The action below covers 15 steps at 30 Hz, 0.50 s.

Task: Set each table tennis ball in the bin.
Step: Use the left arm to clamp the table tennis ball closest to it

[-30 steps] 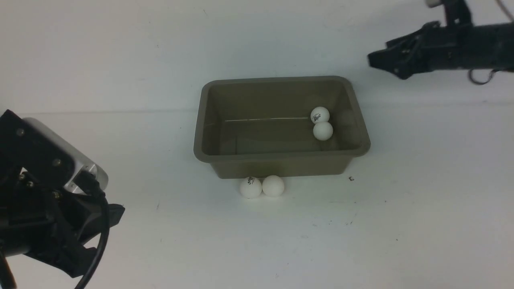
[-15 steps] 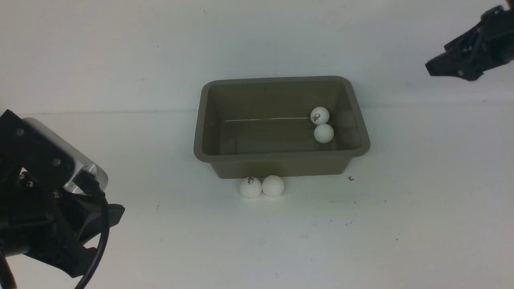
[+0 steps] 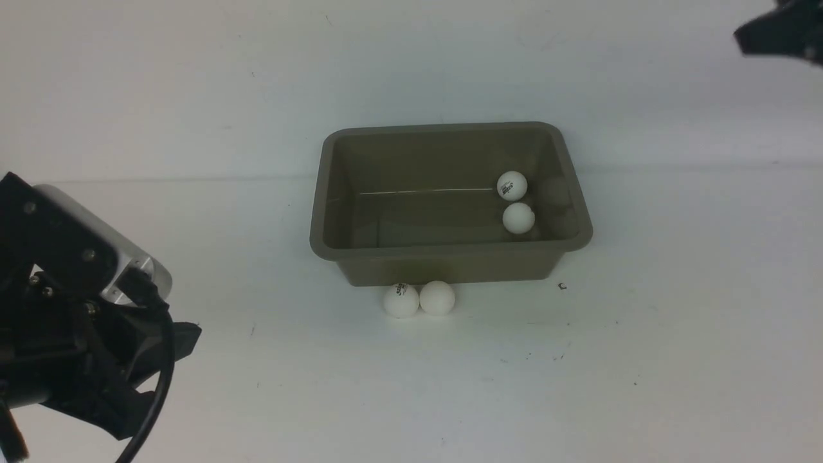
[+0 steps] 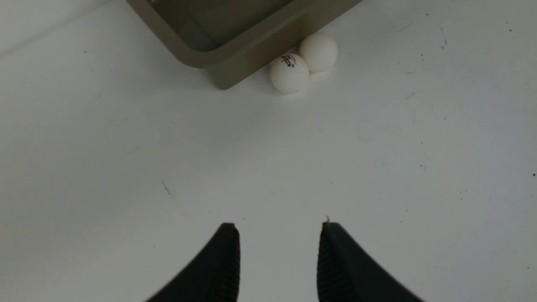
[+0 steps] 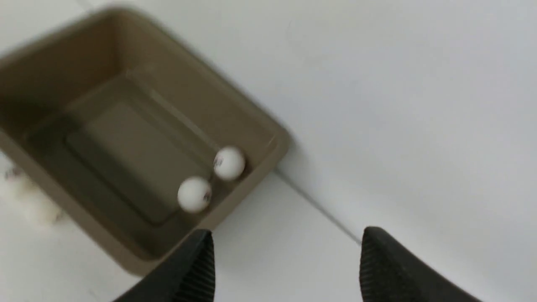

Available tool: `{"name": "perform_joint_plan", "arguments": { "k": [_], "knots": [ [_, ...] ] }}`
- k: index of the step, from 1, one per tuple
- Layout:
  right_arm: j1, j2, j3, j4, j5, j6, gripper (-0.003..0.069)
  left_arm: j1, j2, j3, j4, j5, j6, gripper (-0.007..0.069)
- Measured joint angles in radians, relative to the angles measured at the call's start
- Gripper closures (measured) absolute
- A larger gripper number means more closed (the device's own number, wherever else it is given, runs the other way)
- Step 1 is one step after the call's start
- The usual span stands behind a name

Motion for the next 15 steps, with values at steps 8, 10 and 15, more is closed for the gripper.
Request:
{"name": "perform_joint_plan", "arguments": {
  "k": [8, 10, 15],
  "knots": [
    [0.000, -0.122, 0.000, -0.199, -0.006, 0.269, 0.0231, 0.000, 0.000, 0.000, -0.019, 0.000, 0.000, 0.0384],
    [0.000, -0.150, 0.000, -0.274, -0.006, 0.346, 0.0231, 0.000, 0.000, 0.000, -0.039, -0.001, 0.000, 0.0384],
    [0.000, -0.210, 0.000, -0.415, -0.006, 0.458, 0.0231, 0.000, 0.000, 0.000, -0.078, -0.001, 0.001, 0.0384]
  ]
}}
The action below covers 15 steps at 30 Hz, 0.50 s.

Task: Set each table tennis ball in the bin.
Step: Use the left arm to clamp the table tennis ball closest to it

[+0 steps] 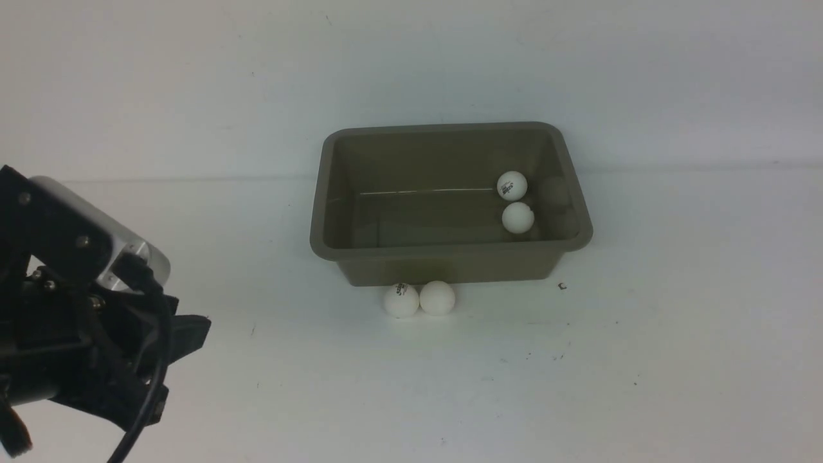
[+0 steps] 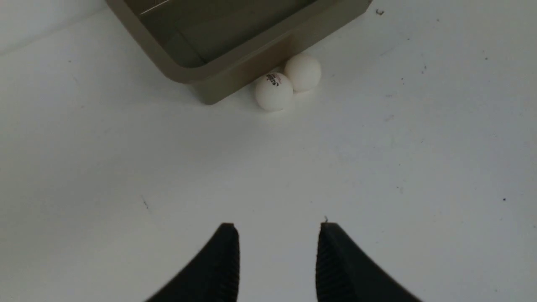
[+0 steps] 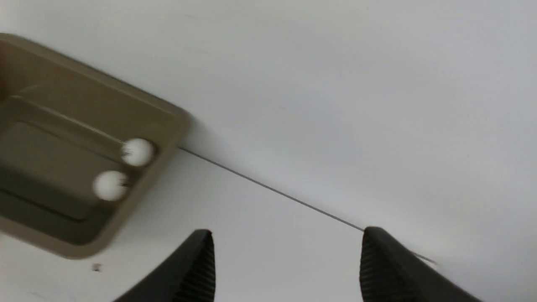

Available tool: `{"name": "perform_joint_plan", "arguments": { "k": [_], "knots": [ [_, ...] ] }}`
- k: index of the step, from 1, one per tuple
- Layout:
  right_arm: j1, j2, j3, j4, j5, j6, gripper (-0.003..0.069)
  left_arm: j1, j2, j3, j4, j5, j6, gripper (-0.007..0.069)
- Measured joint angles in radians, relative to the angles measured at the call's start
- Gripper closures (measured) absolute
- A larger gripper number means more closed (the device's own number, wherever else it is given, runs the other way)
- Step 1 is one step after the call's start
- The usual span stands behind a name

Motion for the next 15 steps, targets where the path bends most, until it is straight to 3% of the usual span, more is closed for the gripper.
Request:
{"name": "perform_joint_plan", "arguments": {
  "k": [5, 15],
  "knots": [
    [-0.003, -0.075, 0.000, -0.073, 0.010, 0.078, 0.0231, 0.000, 0.000, 0.000, -0.024, -0.002, 0.027, 0.0384],
    [-0.003, -0.143, 0.039, 0.013, 0.210, 0.145, 0.0231, 0.000, 0.001, 0.000, -0.156, -0.079, 0.084, 0.0384]
  ]
}}
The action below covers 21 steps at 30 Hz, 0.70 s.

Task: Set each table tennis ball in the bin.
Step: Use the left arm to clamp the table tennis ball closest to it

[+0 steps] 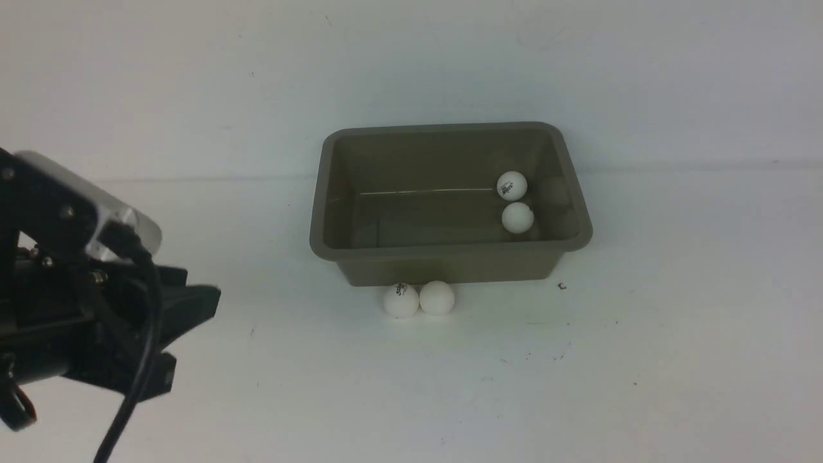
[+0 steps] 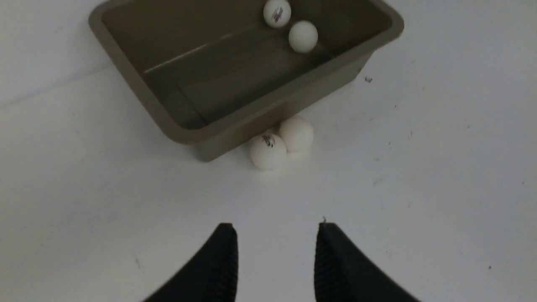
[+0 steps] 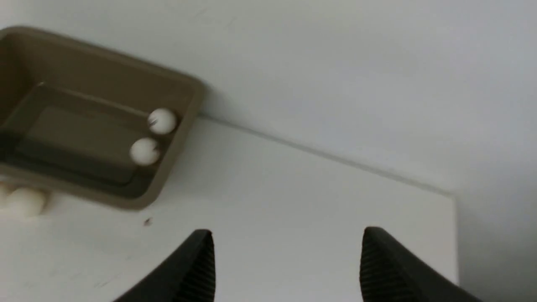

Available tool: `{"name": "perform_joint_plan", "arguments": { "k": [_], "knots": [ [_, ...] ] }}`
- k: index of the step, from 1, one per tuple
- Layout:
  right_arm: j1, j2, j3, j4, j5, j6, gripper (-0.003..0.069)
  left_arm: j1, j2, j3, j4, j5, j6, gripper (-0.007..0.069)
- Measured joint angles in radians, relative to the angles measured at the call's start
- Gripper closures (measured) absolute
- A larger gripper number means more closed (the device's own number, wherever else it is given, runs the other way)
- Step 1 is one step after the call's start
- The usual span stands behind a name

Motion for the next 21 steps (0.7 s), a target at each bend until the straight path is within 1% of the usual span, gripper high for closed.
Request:
{"name": "perform_joint_plan", "arguments": {
  "k": [7, 11, 14, 18, 21],
  "knots": [
    [0.000, -0.096, 0.189, 0.128, 0.009, -0.010, 0.0231, 0.000, 0.039, -0.016, -0.187, -0.020, 0.156, 0.0384],
    [0.000, -0.135, 0.262, 0.174, -0.030, -0.040, 0.0231, 0.000, 0.108, -0.049, -0.252, 0.030, 0.214, 0.0375],
    [0.000, -0.146, 0.285, 0.190, -0.051, -0.053, 0.0231, 0.000, 0.203, -0.065, -0.298, 0.063, 0.259, 0.0315],
    [0.008, -0.150, 0.293, 0.205, -0.069, -0.066, 0.0230, 0.000, 0.311, -0.067, -0.358, 0.074, 0.319, 0.0211],
    [0.026, -0.150, 0.293, 0.212, -0.076, -0.075, 0.0230, -0.004, 0.374, -0.067, -0.406, 0.072, 0.362, 0.0172]
  ]
}}
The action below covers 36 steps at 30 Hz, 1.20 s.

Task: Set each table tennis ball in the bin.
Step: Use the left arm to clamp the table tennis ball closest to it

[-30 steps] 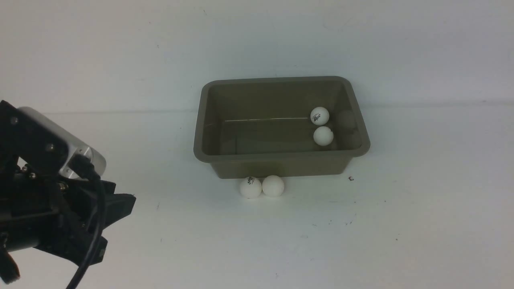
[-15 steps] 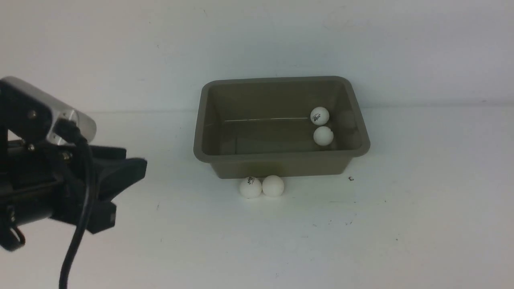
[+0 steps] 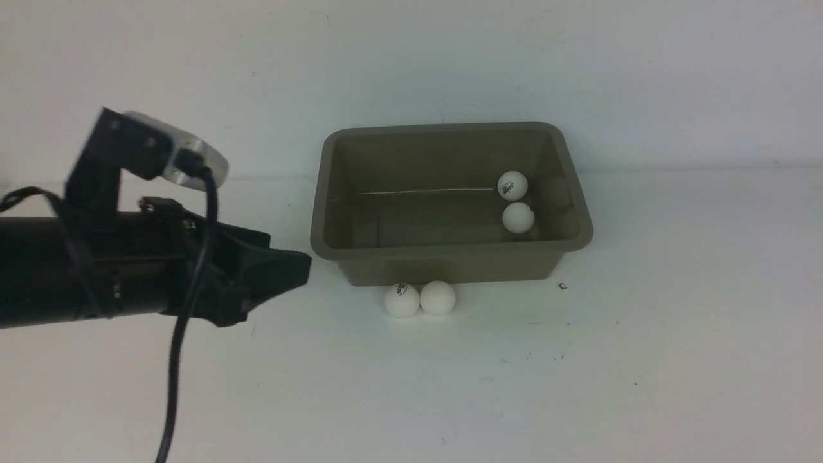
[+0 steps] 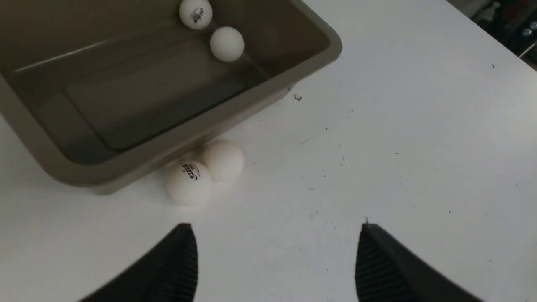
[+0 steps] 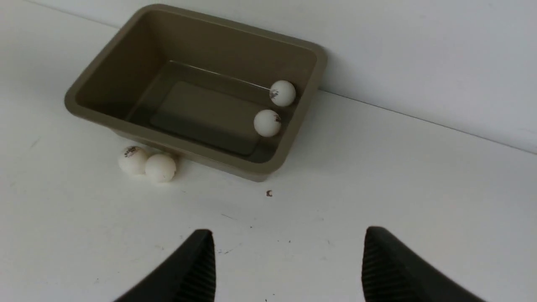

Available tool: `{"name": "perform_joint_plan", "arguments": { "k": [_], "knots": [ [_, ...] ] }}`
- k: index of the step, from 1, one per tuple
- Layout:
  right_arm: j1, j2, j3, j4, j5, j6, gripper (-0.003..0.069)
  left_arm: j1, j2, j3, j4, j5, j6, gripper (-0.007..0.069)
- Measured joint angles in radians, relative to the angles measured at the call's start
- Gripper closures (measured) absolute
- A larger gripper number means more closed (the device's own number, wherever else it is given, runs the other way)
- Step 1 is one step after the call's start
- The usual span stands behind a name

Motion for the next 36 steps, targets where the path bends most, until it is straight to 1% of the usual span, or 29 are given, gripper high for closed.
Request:
{"name": "perform_joint_plan", "arguments": {
  "k": [2, 6, 7, 10, 12, 13, 15, 18, 20, 24, 28, 31, 36],
  "knots": [
    [0.008, 0.000, 0.000, 0.003, 0.000, -0.001, 0.0230, -0.010, 0.027, 0.000, -0.029, -0.011, 0.030, 0.0165],
    [0.010, 0.000, 0.000, 0.005, -0.002, -0.003, 0.0230, -0.086, 0.093, 0.000, -0.181, -0.108, 0.160, 0.0164],
    [0.010, 0.000, 0.000, 0.005, -0.002, -0.003, 0.0230, -0.132, 0.118, 0.000, -0.252, -0.168, 0.240, 0.0164],
    [0.010, 0.000, 0.000, 0.005, -0.003, -0.004, 0.0230, -0.233, 0.164, 0.000, -0.386, -0.253, 0.421, 0.0164],
    [0.010, 0.000, 0.000, 0.005, -0.003, -0.004, 0.0230, -0.290, 0.185, 0.000, -0.422, -0.287, 0.577, 0.0164],
    [0.010, 0.000, 0.000, 0.005, -0.003, -0.004, 0.0230, -0.316, 0.192, 0.000, -0.429, -0.285, 0.622, 0.0164],
    [0.010, 0.000, 0.000, 0.006, -0.003, -0.007, 0.0230, -0.332, 0.199, 0.000, -0.433, -0.277, 0.647, 0.0164],
    [0.010, 0.000, 0.000, 0.008, -0.003, -0.027, 0.0230, -0.344, 0.215, 0.000, -0.435, -0.253, 0.647, 0.0164],
    [0.011, 0.000, 0.000, 0.010, -0.003, -0.028, 0.0230, -0.345, 0.222, 0.000, -0.436, -0.258, 0.617, 0.0164],
    [0.022, 0.000, 0.000, 0.010, -0.011, -0.030, 0.0230, -0.345, 0.223, 0.000, -0.437, -0.304, 0.570, 0.0164],
    [0.045, 0.000, 0.000, 0.009, -0.015, -0.031, 0.0230, -0.345, 0.243, 0.000, -0.446, -0.419, 0.480, 0.0164],
    [0.050, 0.000, 0.000, 0.009, -0.018, -0.031, 0.0230, -0.345, 0.284, 0.000, -0.452, -0.433, 0.426, 0.0164],
    [0.050, 0.000, 0.000, 0.009, -0.023, -0.031, 0.0230, -0.345, 0.384, -0.001, -0.455, -0.433, 0.406, 0.0164]
  ]
}}
